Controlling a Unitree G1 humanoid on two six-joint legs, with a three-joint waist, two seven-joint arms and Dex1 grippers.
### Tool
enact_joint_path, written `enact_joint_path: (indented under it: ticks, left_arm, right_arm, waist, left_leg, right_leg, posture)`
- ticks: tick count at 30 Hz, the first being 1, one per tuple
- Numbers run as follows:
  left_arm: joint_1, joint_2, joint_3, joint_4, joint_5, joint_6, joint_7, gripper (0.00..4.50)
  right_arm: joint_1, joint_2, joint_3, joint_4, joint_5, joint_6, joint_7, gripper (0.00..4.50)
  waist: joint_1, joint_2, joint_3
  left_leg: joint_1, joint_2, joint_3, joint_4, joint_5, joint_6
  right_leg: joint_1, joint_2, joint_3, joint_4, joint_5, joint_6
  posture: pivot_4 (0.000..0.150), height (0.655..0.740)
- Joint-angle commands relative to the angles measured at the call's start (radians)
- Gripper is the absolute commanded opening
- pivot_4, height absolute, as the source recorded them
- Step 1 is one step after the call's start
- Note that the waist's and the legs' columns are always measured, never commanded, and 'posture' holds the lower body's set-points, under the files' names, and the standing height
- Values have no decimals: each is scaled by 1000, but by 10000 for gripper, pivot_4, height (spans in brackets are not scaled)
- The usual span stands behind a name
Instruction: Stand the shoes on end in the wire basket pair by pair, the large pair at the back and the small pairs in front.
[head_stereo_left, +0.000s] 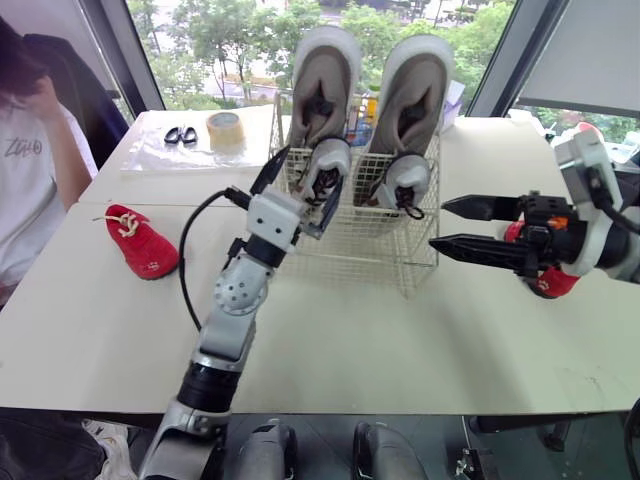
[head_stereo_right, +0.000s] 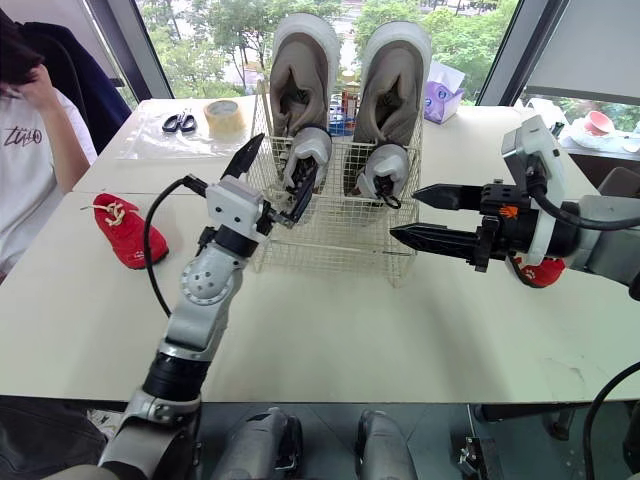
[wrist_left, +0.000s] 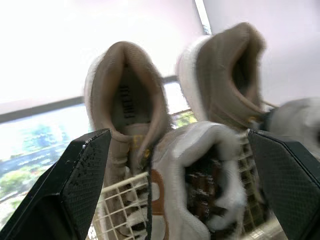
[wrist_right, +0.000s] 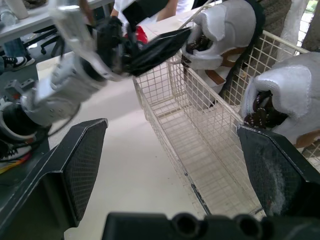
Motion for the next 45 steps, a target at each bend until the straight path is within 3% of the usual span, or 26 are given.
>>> enact_joint_path:
  ticks: [1,7,9,13,16,19,24,29,39,45]
  left_arm:
    - [-24,53,53,-163,-71,109,-55,44401]
    - [-117,126,226,-264,-400,502,-81,44401]
    - [-208,152,307,-243,-580,696,-65,44401]
    - [-291,177,389,-240,-786,880,-36,44401]
    - [-193,220,455,-255,-1023,1045,-55,44401]
    - [-77,252,462,-280,-1117,1097,-68,44401]
    - [55,313,443,-321,-1160,1112,-107,44401]
    - [170,419,383,-360,-1182,1145,-222,44401]
    - [225,499,304,-430,-1140,1120,-275,44401]
    - [276,529,303,-464,-1164,1132,-273,44401]
  right_arm:
    - [-42,9,-21,50,-66,-65,-18,45000]
    - [50,22,-96,63,-123,-95,-42,45000]
    - [102,146,-196,86,-258,-268,-203,45000]
    - [205,299,-293,64,-407,-440,-354,45000]
    - [391,418,-350,-35,-503,-518,-442,45000]
    - [513,505,-361,-42,-609,-613,-510,45000]
    - [633,644,-324,-75,-656,-704,-546,45000]
    - [647,671,-291,-7,-632,-718,-503,45000]
    - [488,552,-228,300,-706,-738,-457,45000]
    - [264,470,-142,666,-785,-799,-413,45000]
  waist:
    - [2,0,0]
    - [4,0,0]
    - [3,-2,0]
    - [3,-2,0]
    - [0,-1,-1]
    - [-8,1,0]
    - [-23,2,-1]
    - [-33,9,-5]
    - [-31,12,-5]
    - [-36,13,-5]
  left_leg:
    - [0,0,0,0,0,0]
    - [0,0,0,0,0,0]
    - [0,0,-1,0,0,0]
    - [0,0,-2,0,1,-1]
    - [1,0,-2,-2,6,-10]
    - [2,1,-2,-3,6,-12]
    - [3,2,-3,-3,5,-9]
    - [4,2,-3,-3,4,-9]
    - [4,2,-3,-4,4,-9]
    - [4,2,-3,-4,4,-9]
  right_leg:
    - [0,0,0,0,0,0]
    - [1,0,0,-1,0,0]
    - [2,1,0,-1,1,2]
    - [3,4,1,-2,2,5]
    - [3,4,1,-1,0,7]
    - [1,4,2,3,0,8]
    - [1,5,2,4,-2,2]
    - [1,5,2,4,-2,-3]
    - [0,6,3,3,-2,-5]
    - [0,7,3,3,-2,-5]
  posture:
    - [1500,7400]
    - [1500,7400]
    - [1500,7400]
    - [1500,7400]
    - [1500,7400]
    - [1500,7400]
    - [1500,7400]
    - [1500,7400]
    - [1500,7400]
    - [1500,7400]
